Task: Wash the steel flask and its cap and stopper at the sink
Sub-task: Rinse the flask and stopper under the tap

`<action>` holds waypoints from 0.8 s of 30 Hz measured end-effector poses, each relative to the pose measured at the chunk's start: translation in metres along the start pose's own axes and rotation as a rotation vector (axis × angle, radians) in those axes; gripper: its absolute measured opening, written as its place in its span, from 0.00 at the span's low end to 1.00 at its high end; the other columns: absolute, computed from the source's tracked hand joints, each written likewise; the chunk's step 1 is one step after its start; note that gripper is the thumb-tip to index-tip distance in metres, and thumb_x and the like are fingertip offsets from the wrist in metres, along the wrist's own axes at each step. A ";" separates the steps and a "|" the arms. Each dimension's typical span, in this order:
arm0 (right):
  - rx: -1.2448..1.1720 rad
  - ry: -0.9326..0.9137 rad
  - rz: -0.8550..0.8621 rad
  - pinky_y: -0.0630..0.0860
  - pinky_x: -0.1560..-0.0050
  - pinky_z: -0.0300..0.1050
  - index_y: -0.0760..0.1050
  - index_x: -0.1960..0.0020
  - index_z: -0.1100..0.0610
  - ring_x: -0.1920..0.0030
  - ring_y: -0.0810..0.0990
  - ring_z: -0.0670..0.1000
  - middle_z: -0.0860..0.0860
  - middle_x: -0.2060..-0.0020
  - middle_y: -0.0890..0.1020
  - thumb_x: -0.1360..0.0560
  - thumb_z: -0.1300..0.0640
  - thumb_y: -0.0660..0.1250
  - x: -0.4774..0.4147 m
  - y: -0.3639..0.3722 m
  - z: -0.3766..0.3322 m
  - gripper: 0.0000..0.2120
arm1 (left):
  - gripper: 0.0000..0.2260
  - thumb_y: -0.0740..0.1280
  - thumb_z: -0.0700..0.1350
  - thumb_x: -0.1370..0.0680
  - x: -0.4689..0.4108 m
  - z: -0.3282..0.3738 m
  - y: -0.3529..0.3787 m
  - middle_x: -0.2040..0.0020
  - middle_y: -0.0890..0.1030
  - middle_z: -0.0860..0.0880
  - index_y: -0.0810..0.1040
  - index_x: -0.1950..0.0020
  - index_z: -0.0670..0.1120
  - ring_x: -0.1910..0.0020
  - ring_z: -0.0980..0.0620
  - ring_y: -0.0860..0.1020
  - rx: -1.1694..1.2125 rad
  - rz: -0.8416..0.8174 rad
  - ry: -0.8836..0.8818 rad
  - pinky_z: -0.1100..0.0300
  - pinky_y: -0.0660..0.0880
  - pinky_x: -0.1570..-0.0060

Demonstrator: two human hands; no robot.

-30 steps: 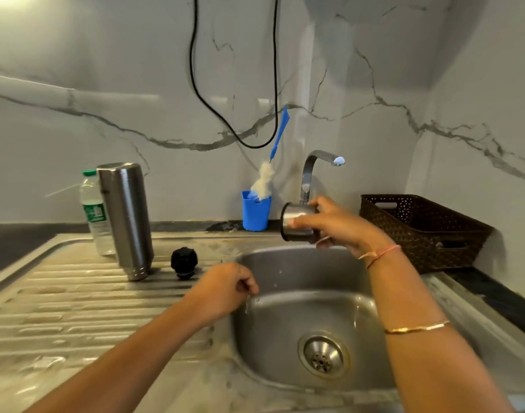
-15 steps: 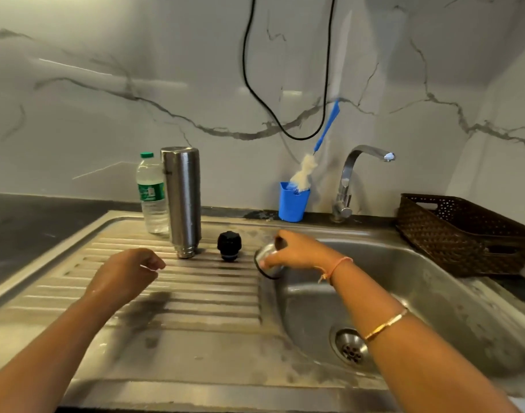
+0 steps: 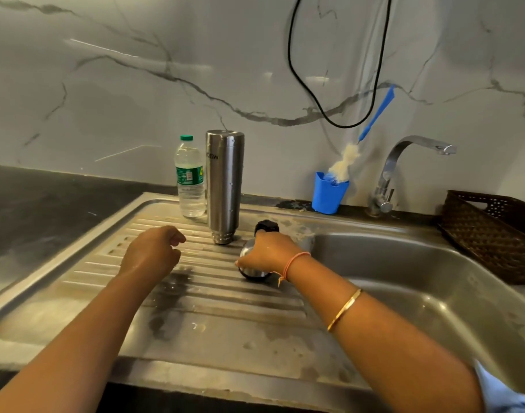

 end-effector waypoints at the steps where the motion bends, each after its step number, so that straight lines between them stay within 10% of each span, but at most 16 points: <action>1: 0.010 -0.004 0.017 0.69 0.50 0.45 0.66 0.32 0.59 0.41 0.74 0.58 0.57 0.39 0.75 0.25 0.41 0.64 -0.001 0.001 -0.002 0.29 | 0.11 0.68 0.38 0.26 -0.001 -0.002 0.000 0.49 0.81 0.50 0.81 0.46 0.49 0.50 0.50 0.77 -0.004 0.001 -0.003 0.59 0.70 0.53; 11: -0.043 0.061 0.147 0.72 0.42 0.51 0.52 0.25 0.63 0.38 0.73 0.61 0.62 0.35 0.71 0.29 0.31 0.60 -0.004 0.010 0.007 0.47 | 0.22 0.71 0.38 0.27 -0.002 -0.010 0.000 0.40 0.77 0.46 0.73 0.34 0.48 0.45 0.46 0.77 0.024 0.023 -0.032 0.52 0.74 0.47; 17: -0.072 0.093 0.181 0.70 0.53 0.47 0.76 0.45 0.63 0.53 0.75 0.56 0.59 0.47 0.79 0.19 0.47 0.53 0.012 -0.027 0.016 0.21 | 0.11 0.72 0.40 0.27 -0.001 -0.010 -0.008 0.44 0.79 0.44 0.80 0.45 0.46 0.49 0.45 0.78 0.044 0.072 -0.035 0.53 0.74 0.50; 24: -0.376 0.168 0.221 0.70 0.66 0.43 0.69 0.62 0.60 0.61 0.73 0.54 0.57 0.63 0.73 0.22 0.62 0.55 0.034 -0.069 0.065 0.10 | 0.04 0.75 0.39 0.30 0.012 0.009 -0.011 0.61 0.83 0.47 0.83 0.62 0.46 0.57 0.48 0.80 0.294 -0.056 -0.012 0.59 0.72 0.58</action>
Point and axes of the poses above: each hand's wrist, its own x-axis away from the middle knuckle, its own y-axis out of the palm, z = x × y, the point moved 5 cm from there along -x, towards the middle knuckle
